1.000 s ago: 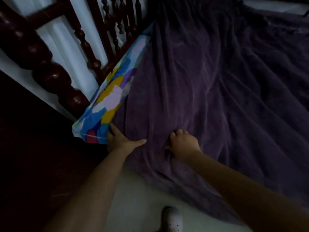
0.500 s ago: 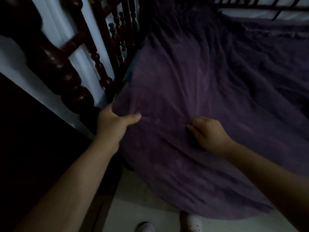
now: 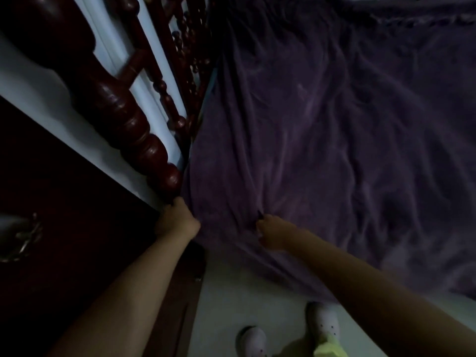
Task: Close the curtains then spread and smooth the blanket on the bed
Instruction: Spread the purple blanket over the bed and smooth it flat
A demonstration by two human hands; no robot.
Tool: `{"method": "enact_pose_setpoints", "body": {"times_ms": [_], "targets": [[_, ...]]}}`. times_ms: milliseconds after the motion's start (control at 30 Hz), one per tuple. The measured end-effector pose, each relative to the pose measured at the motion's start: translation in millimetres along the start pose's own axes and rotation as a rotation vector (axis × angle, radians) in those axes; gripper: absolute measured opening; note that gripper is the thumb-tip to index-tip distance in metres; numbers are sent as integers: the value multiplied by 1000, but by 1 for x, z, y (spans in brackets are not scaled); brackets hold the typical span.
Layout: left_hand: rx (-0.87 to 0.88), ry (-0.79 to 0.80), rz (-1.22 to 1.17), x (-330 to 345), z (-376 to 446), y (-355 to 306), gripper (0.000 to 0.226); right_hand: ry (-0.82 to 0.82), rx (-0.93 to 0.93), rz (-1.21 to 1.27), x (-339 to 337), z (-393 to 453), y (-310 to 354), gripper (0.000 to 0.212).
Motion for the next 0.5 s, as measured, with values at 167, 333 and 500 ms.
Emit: {"method": "enact_pose_setpoints", "body": {"times_ms": [167,333,500], "targets": [[429,-98,88,17,-5,-55,52,-203,13,227,-31,-8,-27,23],[597,-154,80,32,4,-107,50,-486,229,168,-63,-7,-87,46],[618,-157,63,51,22,-146,56,-397,256,81,-39,11,-100,55]]}}
Point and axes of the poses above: each hand's wrist, its own z-axis towards the middle knuckle, its own x-axis out of the palm, y = z × x, the point moved 7 cm from there along z, towards the middle knuckle, and after that the axes turned 9 degrees about -z, right-handed, at the moved point
